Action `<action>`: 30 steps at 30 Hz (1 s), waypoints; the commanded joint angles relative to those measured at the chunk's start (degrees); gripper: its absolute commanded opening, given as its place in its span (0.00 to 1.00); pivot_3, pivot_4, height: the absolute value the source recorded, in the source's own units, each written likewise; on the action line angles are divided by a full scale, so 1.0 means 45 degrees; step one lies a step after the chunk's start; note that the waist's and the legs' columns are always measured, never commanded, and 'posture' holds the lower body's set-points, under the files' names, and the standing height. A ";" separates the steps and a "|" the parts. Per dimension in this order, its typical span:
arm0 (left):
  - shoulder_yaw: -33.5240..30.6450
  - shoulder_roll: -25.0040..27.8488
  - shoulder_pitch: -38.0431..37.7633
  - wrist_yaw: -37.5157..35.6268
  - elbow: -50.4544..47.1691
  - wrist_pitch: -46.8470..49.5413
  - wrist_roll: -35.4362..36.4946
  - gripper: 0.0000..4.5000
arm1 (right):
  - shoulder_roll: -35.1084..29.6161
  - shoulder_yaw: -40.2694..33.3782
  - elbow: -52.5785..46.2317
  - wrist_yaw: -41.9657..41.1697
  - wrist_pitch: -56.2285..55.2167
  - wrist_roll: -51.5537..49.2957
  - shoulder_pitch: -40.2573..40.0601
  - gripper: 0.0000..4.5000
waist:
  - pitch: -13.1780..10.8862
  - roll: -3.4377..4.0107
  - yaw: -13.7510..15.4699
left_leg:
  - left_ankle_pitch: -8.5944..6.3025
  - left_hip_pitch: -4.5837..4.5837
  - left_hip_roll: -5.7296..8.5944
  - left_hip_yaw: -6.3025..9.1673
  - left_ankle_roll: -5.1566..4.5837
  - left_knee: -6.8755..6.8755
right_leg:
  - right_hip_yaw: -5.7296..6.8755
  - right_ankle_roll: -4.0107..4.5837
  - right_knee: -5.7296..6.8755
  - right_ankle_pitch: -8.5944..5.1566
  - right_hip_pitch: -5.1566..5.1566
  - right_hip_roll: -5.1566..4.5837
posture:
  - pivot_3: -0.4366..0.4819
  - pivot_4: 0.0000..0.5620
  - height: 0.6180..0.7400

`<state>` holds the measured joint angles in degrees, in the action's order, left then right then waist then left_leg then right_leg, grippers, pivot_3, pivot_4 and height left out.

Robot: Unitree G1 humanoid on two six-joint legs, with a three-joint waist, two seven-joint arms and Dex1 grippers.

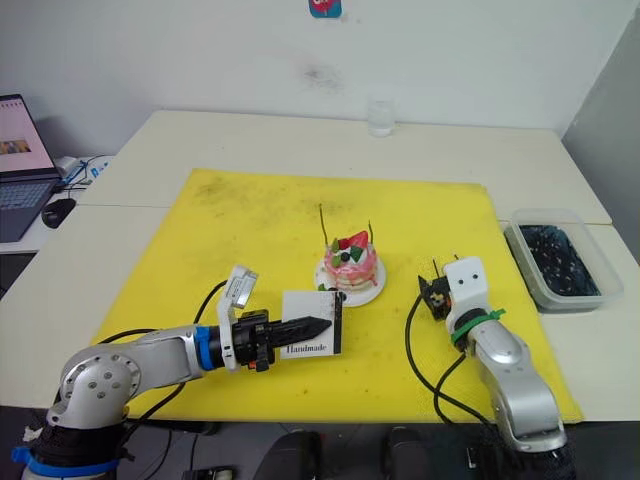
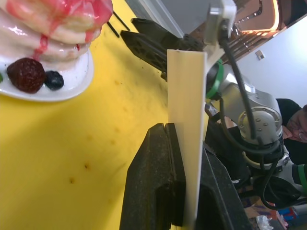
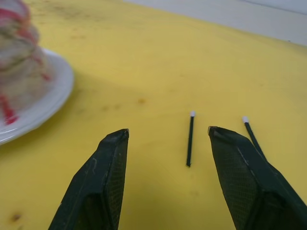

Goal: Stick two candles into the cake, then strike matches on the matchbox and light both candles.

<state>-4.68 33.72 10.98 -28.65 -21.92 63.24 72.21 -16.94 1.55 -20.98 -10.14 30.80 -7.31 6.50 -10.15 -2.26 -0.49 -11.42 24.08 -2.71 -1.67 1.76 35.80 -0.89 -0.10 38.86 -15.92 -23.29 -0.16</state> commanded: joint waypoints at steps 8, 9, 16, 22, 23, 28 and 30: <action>0.0096 -0.0117 -0.0028 -0.0396 -0.0395 -0.0173 -0.0220 0.00 | 0.0960 -0.0339 0.2290 0.0381 -0.1362 0.0449 0.1204 0.60 | 0.0000 0.0001 -0.0026 | 0.0000 0.0003 -0.0002 -0.0001 0.0000 0.0002 | -0.0003 0.0000 0.0004 0.0000 -0.0001 0.0001 | 0.48 0.27 1.00; 0.0107 -0.0119 -0.0003 -0.0416 -0.0351 -0.0181 -0.0266 0.00 | 0.1013 -0.0340 0.2439 0.0428 -0.1426 0.0515 0.1258 0.60 | 0.0000 0.0001 -0.0032 | 0.0000 0.0003 -0.0001 -0.0002 -0.0001 0.0002 | -0.0004 -0.0001 0.0006 0.0001 -0.0001 0.0000 | 0.48 0.27 1.00; 0.0180 -0.0147 0.0136 -0.0577 -0.0160 -0.0158 -0.0488 0.00 | 0.1314 -0.0357 0.3014 0.0887 -0.1371 0.0703 0.1583 0.40 | 0.0000 0.0001 -0.0124 | 0.0001 -0.0005 -0.0002 -0.0002 -0.0001 0.0009 | -0.0006 -0.0007 0.0018 0.0007 0.0003 0.0000 | 0.48 0.27 1.00; 0.0260 -0.0074 0.0217 -0.0901 -0.0108 -0.0083 -0.0632 0.00 | 0.1471 -0.0338 0.3134 0.1348 -0.1125 0.0969 0.1675 0.00 | 0.0001 0.0001 -0.0127 | 0.0001 -0.0006 0.0000 -0.0002 -0.0002 0.0011 | -0.0008 -0.0009 0.0018 0.0008 0.0005 0.0000 | 0.48 0.27 1.00; 0.0260 -0.0060 0.0203 -0.0938 -0.0139 -0.0060 -0.0621 0.00 | 0.1504 -0.0339 0.3120 0.1360 -0.1134 0.0966 0.1672 0.00 | 0.0001 0.0001 -0.0128 | 0.0001 -0.0006 0.0000 -0.0002 -0.0002 0.0011 | -0.0008 -0.0010 0.0019 0.0008 0.0005 0.0000 | 0.48 0.27 1.00; 0.0251 -0.0068 0.0108 -0.0964 -0.0258 -0.0016 -0.0633 0.00 | 0.1609 -0.0289 0.2695 0.1195 -0.1234 0.0864 0.1528 0.00 | 0.0001 0.0001 -0.0130 | 0.0001 -0.0007 0.0000 -0.0003 -0.0002 0.0012 | -0.0009 -0.0011 0.0018 0.0009 0.0006 -0.0001 | 0.48 0.27 1.00; 0.0243 -0.0056 0.0078 -0.0965 -0.0288 -0.0002 -0.0621 0.00 | 0.1577 -0.0253 0.2282 0.1016 -0.1134 0.0743 0.1404 0.00 | 0.0001 0.0001 -0.0132 | 0.0001 -0.0006 -0.0001 -0.0003 -0.0002 0.0011 | -0.0008 -0.0010 0.0019 0.0009 0.0006 -0.0001 | 0.48 0.27 1.00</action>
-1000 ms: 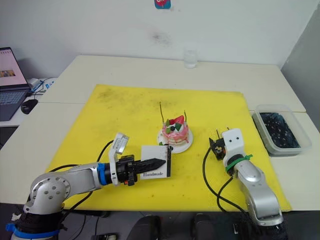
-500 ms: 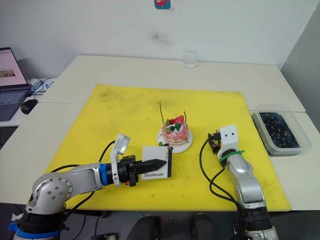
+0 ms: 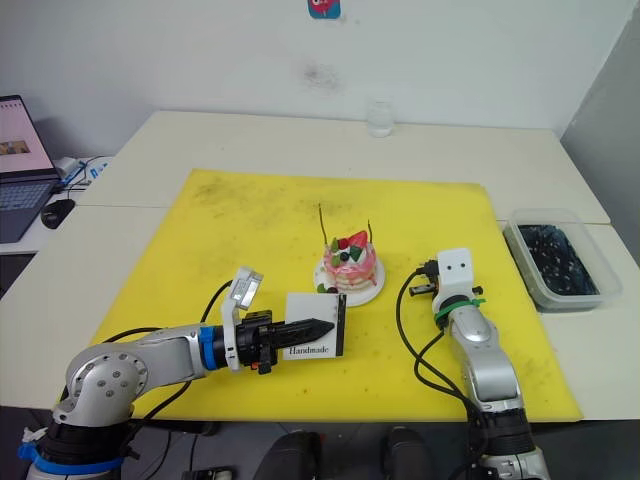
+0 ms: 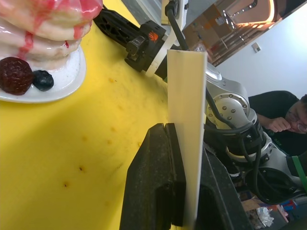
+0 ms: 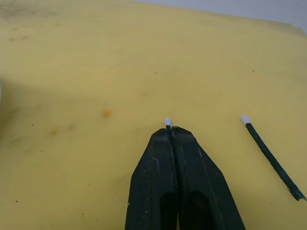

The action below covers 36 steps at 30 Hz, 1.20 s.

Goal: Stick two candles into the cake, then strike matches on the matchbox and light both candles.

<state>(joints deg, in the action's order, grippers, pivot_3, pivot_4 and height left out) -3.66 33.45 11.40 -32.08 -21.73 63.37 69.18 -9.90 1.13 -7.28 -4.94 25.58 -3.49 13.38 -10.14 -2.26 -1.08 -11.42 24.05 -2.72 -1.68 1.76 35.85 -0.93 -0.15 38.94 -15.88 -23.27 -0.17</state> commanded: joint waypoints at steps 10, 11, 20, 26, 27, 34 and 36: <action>0.0549 -0.0234 0.0340 -0.0309 -0.0391 -0.0436 -0.0634 0.00 | -0.1185 0.0391 -0.5246 -0.1563 0.1675 -0.0271 -0.1905 0.00 | -0.0002 0.0003 0.0027 | 0.0000 0.0006 0.0000 0.0006 0.0001 -0.0006 | 0.0009 0.0002 -0.0002 -0.0003 -0.0004 -0.0002 | 0.48 0.27 1.00; 0.0739 -0.0306 0.0461 -0.0361 -0.0380 -0.0607 -0.0952 0.00 | -0.1546 0.0483 -0.5847 -0.1867 0.1832 -0.0284 -0.2103 0.00 | -0.0001 0.0002 0.0023 | -0.0001 0.0006 0.0003 0.0003 0.0001 -0.0006 | 0.0007 0.0001 -0.0003 -0.0004 -0.0003 -0.0004 | 0.48 0.27 1.00; 0.1437 -0.1063 0.1365 -0.0895 0.0035 -0.0984 -0.1886 0.00 | -0.5282 -0.0218 -1.0826 -0.5296 0.4372 -0.2633 -0.3055 0.00 | -0.0002 0.0004 0.0000 | 0.0000 -0.0006 -0.0002 0.0006 0.0001 -0.0001 | 0.0009 -0.0007 -0.0002 0.0001 0.0005 0.0002 | 0.48 0.27 1.00; 0.1491 -0.1185 0.1599 -0.0982 0.0225 -0.0968 -0.2111 0.00 | -0.7425 0.0353 -1.1716 -0.6279 0.5375 -0.3627 -0.2333 0.00 | -0.0002 -0.0002 -0.0037 | -0.0001 -0.0006 0.0005 0.0008 0.0000 0.0007 | 0.0012 -0.0007 -0.0007 0.0000 0.0007 0.0005 | 0.48 0.27 1.00; 0.1493 -0.1198 0.1608 -0.0967 0.0209 -0.0972 -0.2138 0.00 | -0.7499 0.0638 -1.1716 -0.6166 0.5477 -0.3629 -0.2103 0.00 | -0.0003 -0.0004 -0.0048 | -0.0001 -0.0007 0.0005 0.0008 0.0000 0.0007 | 0.0010 -0.0008 -0.0007 0.0001 0.0008 0.0005 | 0.48 0.27 1.00; 0.1462 -0.1195 0.1471 -0.0818 0.0025 -0.0928 -0.2258 0.00 | -0.7266 0.1996 -1.1507 -0.5430 0.6260 -0.3316 -0.0624 0.00 | -0.0004 -0.0004 -0.0076 | 0.0000 0.0002 0.0006 0.0010 0.0000 0.0009 | 0.0011 -0.0009 -0.0010 0.0001 0.0007 0.0004 | 0.48 0.27 1.00; 0.1481 -0.1206 0.1453 -0.0819 0.0029 -0.0960 -0.2341 0.00 | -0.7277 0.2155 -1.1360 -0.5355 0.6216 -0.3229 -0.0474 0.00 | -0.0004 -0.0005 -0.0077 | -0.0001 0.0006 0.0006 0.0011 0.0001 0.0008 | 0.0012 -0.0010 -0.0014 0.0000 0.0007 0.0004 | 0.48 0.27 1.00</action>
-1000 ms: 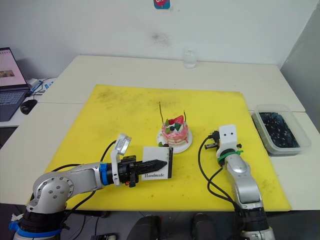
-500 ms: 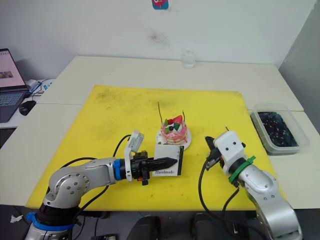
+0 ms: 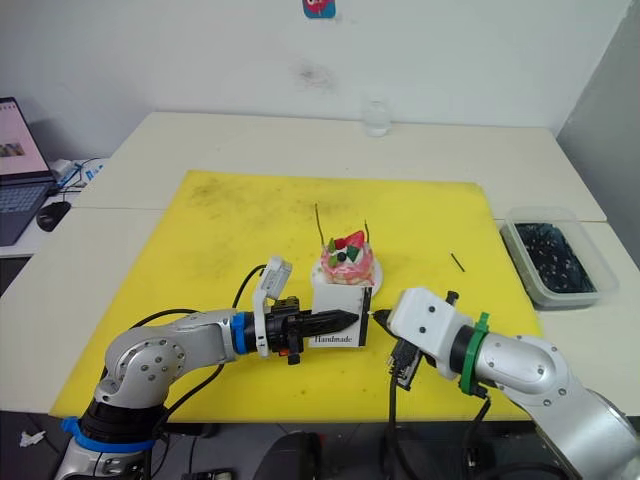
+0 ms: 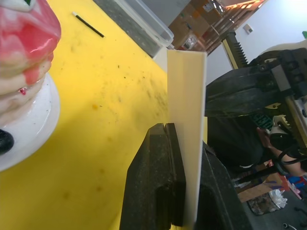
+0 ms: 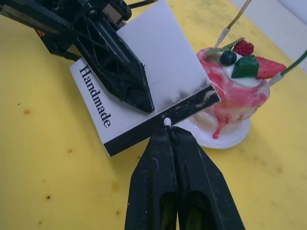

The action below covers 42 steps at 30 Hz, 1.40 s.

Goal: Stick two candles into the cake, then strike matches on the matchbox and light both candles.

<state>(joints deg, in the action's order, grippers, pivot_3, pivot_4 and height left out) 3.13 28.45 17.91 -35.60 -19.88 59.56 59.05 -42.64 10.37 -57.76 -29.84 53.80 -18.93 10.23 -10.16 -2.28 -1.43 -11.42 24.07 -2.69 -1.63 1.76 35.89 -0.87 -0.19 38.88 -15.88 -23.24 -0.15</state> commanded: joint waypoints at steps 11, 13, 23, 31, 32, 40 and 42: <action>-0.0058 -0.0369 -0.0021 -0.0005 -0.0443 -0.0065 -0.0230 0.00 | 0.0134 0.0813 0.0609 0.0402 -0.0418 0.0861 0.0460 0.00 | 0.0000 0.0000 -0.0007 | 0.0000 0.0000 -0.0001 0.0000 0.0000 0.0003 | 0.0001 -0.0002 0.0001 0.0001 0.0000 0.0000 | 0.48 0.27 1.00; -0.0104 -0.0422 -0.0037 0.0047 -0.0477 -0.0052 -0.0176 0.00 | 0.0179 0.0939 0.0742 0.0512 -0.0396 0.0991 0.0548 0.00 | 0.0000 0.0000 -0.0007 | 0.0000 0.0000 -0.0001 -0.0001 0.0000 0.0003 | -0.0001 -0.0002 0.0001 0.0001 -0.0001 0.0000 | 0.48 0.27 1.00; 0.0479 -0.0070 -0.0491 -0.0606 -0.1021 0.0093 -0.0072 0.00 | 0.0743 0.1557 0.1001 0.0879 -0.0598 0.1554 0.0989 0.00 | 0.0000 0.0000 -0.0013 | 0.0000 0.0000 -0.0003 0.0000 0.0000 0.0003 | 0.0002 -0.0002 0.0002 0.0001 -0.0001 0.0000 | 0.48 0.27 1.00; 0.0393 0.0818 -0.1160 -0.1209 -0.1345 -0.0241 -0.0492 0.00 | 0.0222 -0.1919 0.0814 0.1561 0.0701 0.2332 0.1193 0.00 | 0.0001 -0.0001 0.0089 | 0.0000 0.0013 0.0011 -0.0008 0.0000 0.0015 | -0.0002 -0.0006 -0.0006 0.0003 -0.0003 -0.0014 | 0.48 0.27 1.00; 0.0309 0.0951 -0.1222 -0.1259 -0.1272 -0.0305 -0.0555 0.00 | 0.0257 -0.2175 0.0607 0.1471 0.0859 0.2148 0.1183 0.00 | 0.0001 -0.0001 0.0091 | 0.0000 0.0013 0.0003 -0.0005 0.0000 0.0014 | -0.0001 -0.0003 -0.0006 0.0002 -0.0004 -0.0013 | 0.48 0.27 1.00; -0.0119 0.1102 -0.1441 -0.1158 -0.0921 -0.0468 -0.0771 0.00 | 0.1210 -0.2039 -0.0116 0.1312 0.1307 0.1196 0.1795 0.00 | 0.0000 0.0002 -0.0012 | 0.0000 -0.0001 -0.0013 0.0004 0.0000 -0.0001 | 0.0005 0.0006 0.0010 -0.0003 -0.0008 0.0008 | 0.48 0.27 1.00; -0.0116 0.1168 -0.1575 -0.1156 -0.0903 -0.0530 -0.0904 0.00 | 0.1283 -0.1891 0.0016 0.1157 0.1138 0.0995 0.2262 0.00 | 0.0000 0.0002 -0.0020 | 0.0000 -0.0001 -0.0005 -0.0009 -0.0001 0.0004 | -0.0008 0.0001 0.0010 -0.0001 -0.0008 -0.0001 | 0.48 0.27 1.00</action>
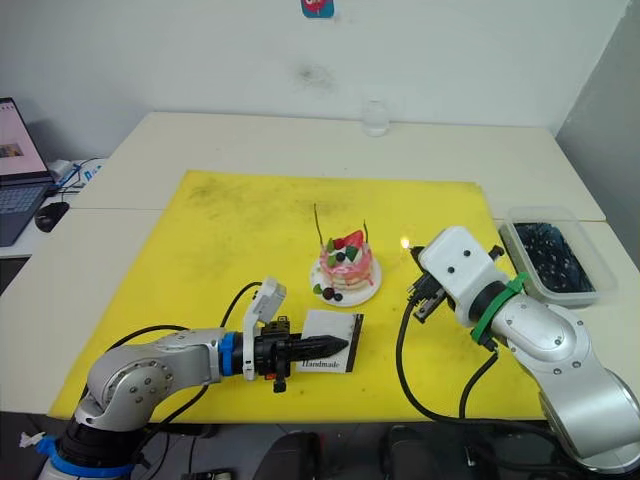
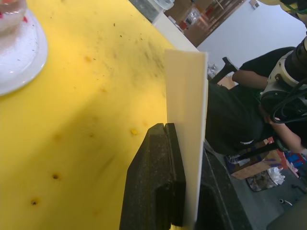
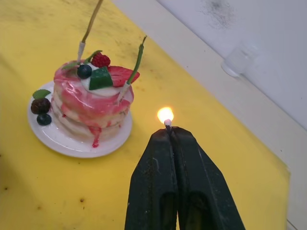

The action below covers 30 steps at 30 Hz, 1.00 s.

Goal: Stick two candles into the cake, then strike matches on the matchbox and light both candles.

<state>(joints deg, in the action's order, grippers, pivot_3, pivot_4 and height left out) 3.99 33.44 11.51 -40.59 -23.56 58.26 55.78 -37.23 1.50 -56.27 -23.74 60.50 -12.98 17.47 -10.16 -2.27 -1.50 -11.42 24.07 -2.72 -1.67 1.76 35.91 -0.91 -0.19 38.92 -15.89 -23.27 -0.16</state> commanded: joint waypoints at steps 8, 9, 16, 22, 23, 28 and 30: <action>-0.0216 -0.0093 -0.0409 0.0047 -0.0226 -0.0230 -0.0425 0.00 | 0.1474 0.2549 0.1647 -0.0143 -0.0833 -0.0255 0.4066 0.00 | -0.0004 0.0005 -0.0043 | 0.0000 -0.0005 -0.0008 0.0013 -0.0001 0.0000 | 0.0013 0.0001 0.0002 0.0001 0.0002 0.0002 | 0.48 0.27 1.00; -0.0202 -0.0123 -0.0412 0.0051 -0.0239 -0.0230 -0.0451 0.00 | 0.1754 0.2834 0.2089 -0.0034 -0.0997 -0.0082 0.4471 0.00 | -0.0004 0.0005 -0.0044 | 0.0000 -0.0001 -0.0006 0.0008 -0.0001 -0.0001 | 0.0007 0.0001 0.0003 0.0001 -0.0002 0.0002 | 0.48 0.27 1.00; -0.0141 -0.0344 -0.0439 0.0136 -0.0360 -0.0264 -0.0575 0.00 | 0.2689 0.4237 0.4563 0.0317 -0.2707 0.1260 0.5378 0.00 | -0.0002 0.0004 -0.0027 | 0.0000 0.0015 0.0000 0.0005 -0.0002 0.0001 | 0.0006 0.0000 -0.0006 0.0001 -0.0004 -0.0002 | 0.48 0.27 1.00; -0.0141 -0.0480 -0.0453 0.0201 -0.0371 -0.0319 -0.0668 0.00 | 0.3248 0.4593 0.5581 0.0282 -0.3793 0.1998 0.5201 0.00 | -0.0002 0.0004 -0.0031 | 0.0000 0.0012 -0.0006 0.0008 -0.0002 0.0001 | 0.0010 0.0000 0.0003 0.0001 -0.0006 0.0000 | 0.48 0.27 1.00; -0.0151 -0.0503 -0.0457 0.0210 -0.0379 -0.0319 -0.0677 0.00 | 0.3300 0.4569 0.5694 0.0279 -0.3907 0.2092 0.5172 0.00 | -0.0002 0.0004 -0.0031 | 0.0000 0.0012 -0.0006 0.0008 -0.0002 0.0002 | 0.0010 0.0000 0.0004 0.0002 -0.0006 0.0000 | 0.48 0.27 1.00; -0.0168 -0.0552 -0.0467 0.0216 -0.0380 -0.0323 -0.0706 0.00 | 0.3516 0.4482 0.6051 0.0185 -0.4233 0.2397 0.5151 0.00 | -0.0002 0.0004 -0.0031 | 0.0000 0.0012 -0.0005 0.0006 -0.0002 0.0003 | 0.0007 0.0000 0.0006 0.0002 -0.0006 -0.0001 | 0.48 0.27 1.00; -0.0170 -0.0569 -0.0450 0.0221 -0.0370 -0.0327 -0.0706 0.00 | 0.3515 0.4475 0.6149 0.0135 -0.4280 0.2495 0.5106 0.00 | -0.0002 0.0004 -0.0031 | 0.0000 0.0011 -0.0006 0.0006 -0.0002 0.0003 | 0.0007 0.0000 0.0006 0.0002 -0.0006 0.0000 | 0.48 0.27 1.00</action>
<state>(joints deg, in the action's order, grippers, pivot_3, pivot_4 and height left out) 3.52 31.24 9.33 -39.41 -23.07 57.84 52.59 -21.51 22.56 -27.72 -23.16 42.58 -2.82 40.08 -10.17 -2.25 -1.64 -11.42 24.12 -2.75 -1.64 1.75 35.92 -0.87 -0.19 38.95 -15.88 -23.30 -0.16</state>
